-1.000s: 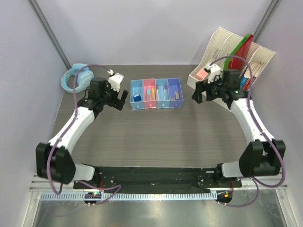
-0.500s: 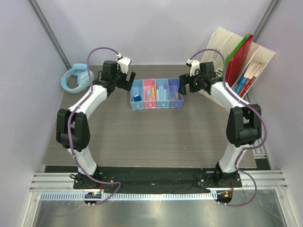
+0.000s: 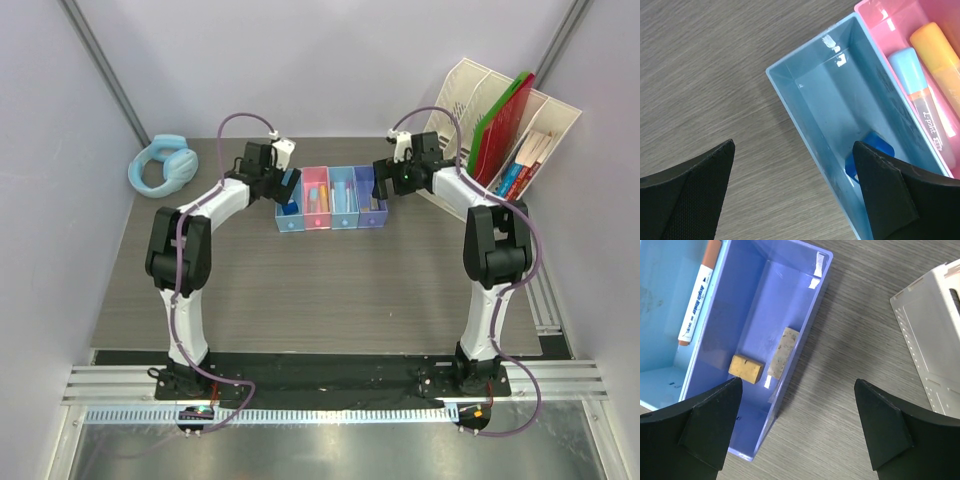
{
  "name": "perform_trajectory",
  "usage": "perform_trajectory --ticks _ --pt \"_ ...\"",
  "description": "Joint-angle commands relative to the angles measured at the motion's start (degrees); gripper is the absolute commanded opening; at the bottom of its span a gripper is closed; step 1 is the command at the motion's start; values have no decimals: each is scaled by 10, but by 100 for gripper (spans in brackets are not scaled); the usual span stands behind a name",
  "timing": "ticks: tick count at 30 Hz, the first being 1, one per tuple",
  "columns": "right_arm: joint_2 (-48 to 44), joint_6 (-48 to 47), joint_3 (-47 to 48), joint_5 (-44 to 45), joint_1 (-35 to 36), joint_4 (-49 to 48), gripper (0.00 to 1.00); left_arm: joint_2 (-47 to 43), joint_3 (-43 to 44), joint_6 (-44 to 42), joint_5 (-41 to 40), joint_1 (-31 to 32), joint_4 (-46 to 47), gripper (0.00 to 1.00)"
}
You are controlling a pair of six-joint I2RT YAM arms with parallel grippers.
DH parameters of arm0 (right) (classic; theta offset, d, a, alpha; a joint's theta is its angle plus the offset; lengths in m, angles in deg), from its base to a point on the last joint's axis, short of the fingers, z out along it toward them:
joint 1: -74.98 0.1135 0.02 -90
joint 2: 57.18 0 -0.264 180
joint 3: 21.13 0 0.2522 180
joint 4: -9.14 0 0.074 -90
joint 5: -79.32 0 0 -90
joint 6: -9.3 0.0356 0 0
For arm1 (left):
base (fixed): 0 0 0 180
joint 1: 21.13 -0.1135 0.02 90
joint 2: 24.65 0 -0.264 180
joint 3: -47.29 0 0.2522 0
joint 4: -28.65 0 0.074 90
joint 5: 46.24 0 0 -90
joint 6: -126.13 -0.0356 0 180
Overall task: Sort the stationery into containers
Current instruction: Move the storage box to the center of the board.
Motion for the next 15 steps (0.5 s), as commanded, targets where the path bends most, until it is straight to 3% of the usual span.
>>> perform_trajectory --ticks 1,15 --pt "8 -5 19 0 3 -28 100 2 32 -15 -22 5 35 100" --pt "24 -9 5 -2 8 -31 100 21 40 -24 -54 9 48 100"
